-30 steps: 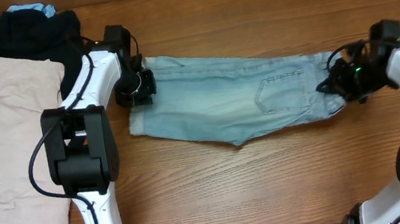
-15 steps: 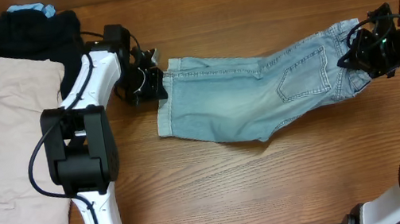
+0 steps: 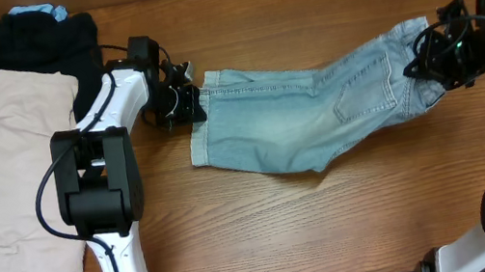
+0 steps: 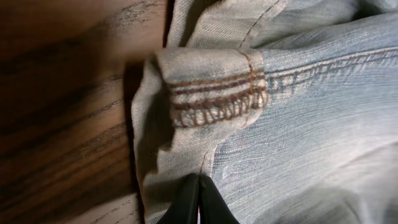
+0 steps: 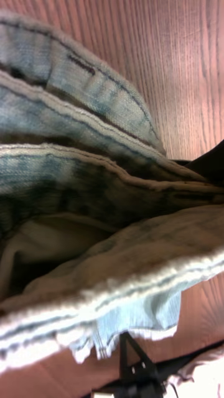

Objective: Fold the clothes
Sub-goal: 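Fold the right half leftward over the left half with the right gripper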

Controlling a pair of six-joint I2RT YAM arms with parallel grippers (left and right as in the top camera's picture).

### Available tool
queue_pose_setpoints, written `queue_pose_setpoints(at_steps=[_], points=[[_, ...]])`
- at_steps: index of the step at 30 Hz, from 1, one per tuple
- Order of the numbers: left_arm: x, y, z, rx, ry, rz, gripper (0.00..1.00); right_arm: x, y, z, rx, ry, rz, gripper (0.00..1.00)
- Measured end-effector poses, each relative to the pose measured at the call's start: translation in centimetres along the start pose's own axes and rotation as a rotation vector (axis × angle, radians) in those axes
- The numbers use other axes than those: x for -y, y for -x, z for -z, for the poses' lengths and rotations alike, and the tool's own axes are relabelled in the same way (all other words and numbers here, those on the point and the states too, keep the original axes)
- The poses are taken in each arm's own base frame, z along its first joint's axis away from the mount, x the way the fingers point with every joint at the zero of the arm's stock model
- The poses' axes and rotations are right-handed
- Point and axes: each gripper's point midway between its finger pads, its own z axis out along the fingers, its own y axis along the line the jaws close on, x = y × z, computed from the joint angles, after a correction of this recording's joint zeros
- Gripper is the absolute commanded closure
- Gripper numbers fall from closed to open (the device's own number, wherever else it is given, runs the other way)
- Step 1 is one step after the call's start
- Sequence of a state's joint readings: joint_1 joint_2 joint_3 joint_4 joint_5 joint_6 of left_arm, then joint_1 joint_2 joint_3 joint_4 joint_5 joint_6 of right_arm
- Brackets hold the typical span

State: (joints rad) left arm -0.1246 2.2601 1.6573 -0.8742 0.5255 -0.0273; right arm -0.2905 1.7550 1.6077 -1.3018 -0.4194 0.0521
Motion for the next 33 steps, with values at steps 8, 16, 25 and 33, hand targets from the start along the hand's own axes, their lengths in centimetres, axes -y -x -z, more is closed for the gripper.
queue_pose_setpoints(at_steps=[8, 16, 25, 33], points=[[0.1, 0.1, -0.1, 0.016, -0.007, 0.039, 0.96, -4.6, 0.4, 1.1, 0.031, -0.005, 0.129, 0.96], [0.2, 0.1, -0.1, 0.018, -0.006, 0.048, 0.96, -11.0, -2.1, -2.4, 0.025, -0.087, 0.287, 0.96], [0.3, 0.2, -0.2, 0.019, -0.004, 0.052, 0.96, -15.9, -4.9, -7.3, 0.020, -0.157, 0.363, 0.96], [0.3, 0.2, -0.2, 0.019, -0.004, 0.052, 0.96, -18.9, -6.9, -14.4, -0.031, -0.152, 0.375, 0.95]])
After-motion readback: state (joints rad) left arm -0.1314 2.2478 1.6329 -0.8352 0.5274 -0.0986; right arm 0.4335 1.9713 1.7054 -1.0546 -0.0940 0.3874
